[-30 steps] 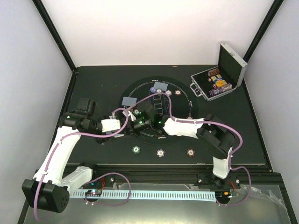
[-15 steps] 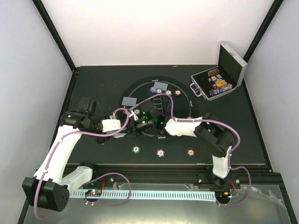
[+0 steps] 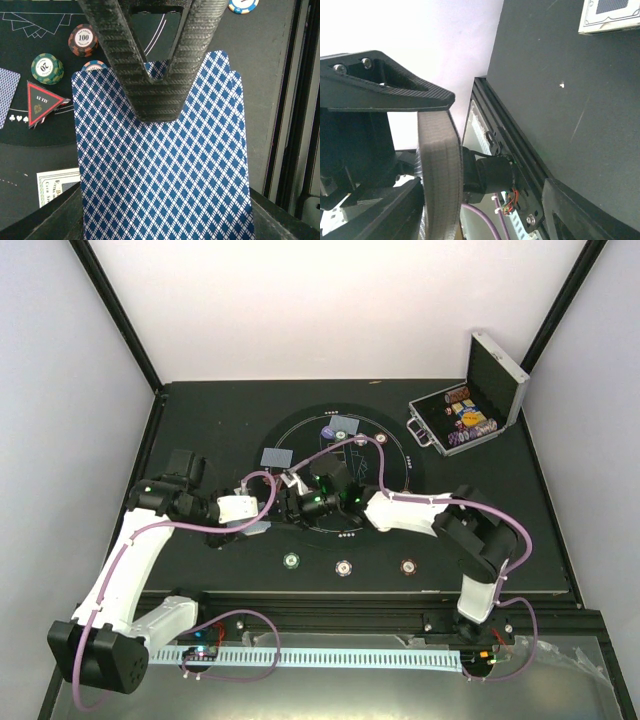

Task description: Distribute texas hold em gaming equipment

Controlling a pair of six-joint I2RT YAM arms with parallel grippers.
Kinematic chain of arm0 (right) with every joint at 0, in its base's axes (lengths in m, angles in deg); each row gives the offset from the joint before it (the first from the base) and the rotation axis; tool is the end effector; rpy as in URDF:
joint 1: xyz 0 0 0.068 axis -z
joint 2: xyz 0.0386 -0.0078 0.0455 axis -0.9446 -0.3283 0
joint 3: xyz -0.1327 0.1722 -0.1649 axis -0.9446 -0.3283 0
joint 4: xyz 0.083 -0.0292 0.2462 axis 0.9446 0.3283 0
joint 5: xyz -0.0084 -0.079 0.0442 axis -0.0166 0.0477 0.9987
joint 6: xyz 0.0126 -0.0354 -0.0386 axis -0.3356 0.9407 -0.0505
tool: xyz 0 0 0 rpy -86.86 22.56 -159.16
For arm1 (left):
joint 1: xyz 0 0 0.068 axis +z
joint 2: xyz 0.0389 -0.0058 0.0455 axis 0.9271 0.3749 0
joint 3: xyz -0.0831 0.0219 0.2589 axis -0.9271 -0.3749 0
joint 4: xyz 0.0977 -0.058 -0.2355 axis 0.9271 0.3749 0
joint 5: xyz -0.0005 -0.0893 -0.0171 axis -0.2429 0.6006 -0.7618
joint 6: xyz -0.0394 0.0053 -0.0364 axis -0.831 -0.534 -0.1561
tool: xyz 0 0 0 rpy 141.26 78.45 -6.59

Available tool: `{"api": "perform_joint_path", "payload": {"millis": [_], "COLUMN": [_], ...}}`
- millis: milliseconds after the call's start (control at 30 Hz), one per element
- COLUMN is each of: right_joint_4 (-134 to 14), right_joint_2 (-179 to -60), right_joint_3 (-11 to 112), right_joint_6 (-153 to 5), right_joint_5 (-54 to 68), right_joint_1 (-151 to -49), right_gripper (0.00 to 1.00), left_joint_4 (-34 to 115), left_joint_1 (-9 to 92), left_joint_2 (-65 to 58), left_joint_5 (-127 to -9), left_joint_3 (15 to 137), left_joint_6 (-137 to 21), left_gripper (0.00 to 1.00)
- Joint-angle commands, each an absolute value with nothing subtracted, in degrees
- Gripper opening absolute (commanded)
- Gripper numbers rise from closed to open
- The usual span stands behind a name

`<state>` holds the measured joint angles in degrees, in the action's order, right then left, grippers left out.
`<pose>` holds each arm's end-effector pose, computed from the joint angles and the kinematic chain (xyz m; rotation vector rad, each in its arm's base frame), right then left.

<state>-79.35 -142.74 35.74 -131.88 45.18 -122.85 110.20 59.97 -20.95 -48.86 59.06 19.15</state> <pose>0.2222 0.3259 0.2038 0.3840 -2.4701 -1.8482 0.1582 -0.0387 0.2854 1.6510 2.0124 -0.3346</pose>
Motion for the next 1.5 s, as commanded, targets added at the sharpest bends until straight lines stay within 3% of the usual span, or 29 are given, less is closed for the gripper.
{"api": "perform_joint_path", "payload": {"millis": [0,100,367,1100,1467], "right_joint_4": [-74.59,-75.6,-75.62,-74.03,-83.54], "right_joint_2": [-141.9,-144.01,-148.94,-144.31,-144.89], "right_joint_3": [36.87,39.97,43.19,31.24,40.49], "right_joint_6": [-130.23,-130.89,-131.98,-130.76,-139.38], "right_joint_5": [43.31,43.82,43.17,40.04,41.79], "right_joint_1": [-123.98,-126.18,-127.7,-121.98,-127.07], "right_gripper": [0.71,0.76,0.74,0.63,0.74], "left_joint_4": [110.81,110.76,111.02,112.08,110.08], "left_joint_1": [60.07,60.07,60.07,60.06,59.64], "left_joint_2": [-22.08,-22.3,-22.97,-23.82,-24.51], "left_joint_5": [-47.41,-46.47,-45.12,-44.67,-40.97], "left_joint_3": [61.12,60.99,61.11,62.3,61.03], "left_joint_6": [20.37,20.33,20.55,20.59,19.53], "left_gripper": [0.02,0.02,0.02,0.02,0.01]}}
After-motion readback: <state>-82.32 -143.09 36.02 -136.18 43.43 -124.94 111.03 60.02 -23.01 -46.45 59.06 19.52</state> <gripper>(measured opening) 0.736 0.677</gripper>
